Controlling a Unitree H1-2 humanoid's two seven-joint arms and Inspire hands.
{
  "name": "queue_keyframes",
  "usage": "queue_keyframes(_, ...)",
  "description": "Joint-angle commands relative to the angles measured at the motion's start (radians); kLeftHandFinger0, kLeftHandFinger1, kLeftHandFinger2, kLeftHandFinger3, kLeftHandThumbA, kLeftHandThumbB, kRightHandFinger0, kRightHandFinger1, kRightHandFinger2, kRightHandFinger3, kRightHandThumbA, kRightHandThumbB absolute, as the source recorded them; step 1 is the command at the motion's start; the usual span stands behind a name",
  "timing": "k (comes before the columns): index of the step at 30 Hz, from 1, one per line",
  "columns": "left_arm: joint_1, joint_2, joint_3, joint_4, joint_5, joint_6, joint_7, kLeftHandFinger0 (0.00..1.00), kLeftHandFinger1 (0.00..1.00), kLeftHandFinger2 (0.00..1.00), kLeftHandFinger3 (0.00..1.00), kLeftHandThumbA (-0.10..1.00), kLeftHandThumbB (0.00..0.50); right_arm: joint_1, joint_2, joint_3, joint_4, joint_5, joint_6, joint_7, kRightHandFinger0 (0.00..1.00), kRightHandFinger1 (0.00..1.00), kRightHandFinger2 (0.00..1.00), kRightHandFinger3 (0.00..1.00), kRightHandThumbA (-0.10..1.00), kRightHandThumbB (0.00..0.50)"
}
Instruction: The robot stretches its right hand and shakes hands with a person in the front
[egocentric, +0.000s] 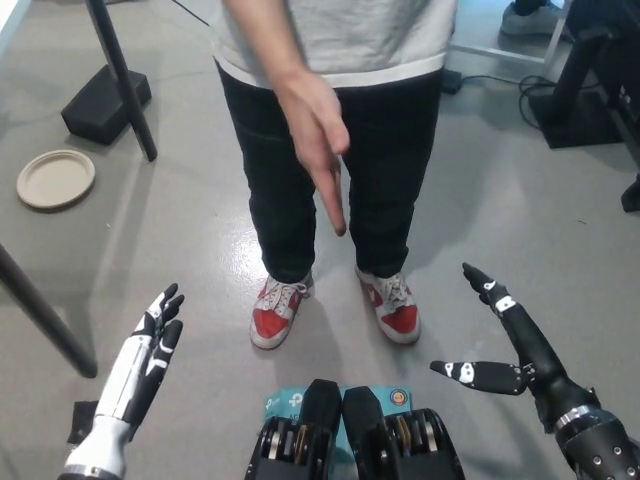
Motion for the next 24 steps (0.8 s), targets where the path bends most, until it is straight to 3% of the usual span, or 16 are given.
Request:
queue_keyframes(1,0.010,-0.004,0.008,-0.027,0.003,-0.052,0.016,1.00,1.00,1.00,1.00,1.00,0.019,0.002,0.023,-0.014,-0.032,-0.001,-0.082,-0.020,1.00,1.00,1.00,1.00,1.00,0.286)
queue_keyframes(3,0.010,-0.004,0.009,-0.027,0.004,-0.052,0.016,1.00,1.00,1.00,1.00,1.00,0.019,0.002,0.025,-0.017,-0.032,-0.003,-0.084,-0.018,1.00,1.00,1.00,1.00,1.00,0.286)
queue_keyframes(5,0.011,-0.006,0.013,-0.015,-0.003,-0.065,0.017,1.00,1.00,1.00,1.00,1.00,0.014,-0.018,0.052,-0.050,-0.143,0.057,-0.014,-0.011,1.00,1.00,1.00,1.00,1.00,0.333)
queue_keyframes(9,0.009,-0.005,0.012,-0.011,0.004,-0.069,0.017,1.00,1.00,1.00,1.00,1.00,0.013,-0.024,0.062,-0.065,-0.186,0.051,0.021,0.001,1.00,1.00,1.00,1.00,1.00,0.332)
queue_keyframes(10,0.007,-0.009,0.013,-0.009,0.001,-0.065,0.017,1.00,1.00,1.00,1.00,1.00,0.023,-0.060,0.068,-0.073,-0.257,0.043,0.078,-0.002,1.00,1.00,1.00,1.00,1.00,0.369)
queue_keyframes(12,0.008,-0.009,0.014,-0.011,-0.002,-0.059,0.015,1.00,1.00,1.00,1.00,1.00,0.029,-0.092,0.075,-0.067,-0.283,0.008,0.101,-0.008,1.00,1.00,1.00,1.00,1.00,0.390)
queue_keyframes(19,0.006,-0.013,0.013,-0.011,0.004,-0.058,0.018,1.00,1.00,1.00,1.00,1.00,0.002,-0.218,0.097,-0.058,-0.279,0.025,0.171,0.015,1.00,1.00,1.00,1.00,1.00,0.361)
queue_keyframes(24,-0.001,-0.011,0.013,-0.006,0.001,-0.072,0.015,1.00,1.00,1.00,1.00,1.00,0.003,-0.321,0.114,-0.041,-0.230,-0.017,0.222,0.007,1.00,1.00,1.00,1.00,1.00,0.368)
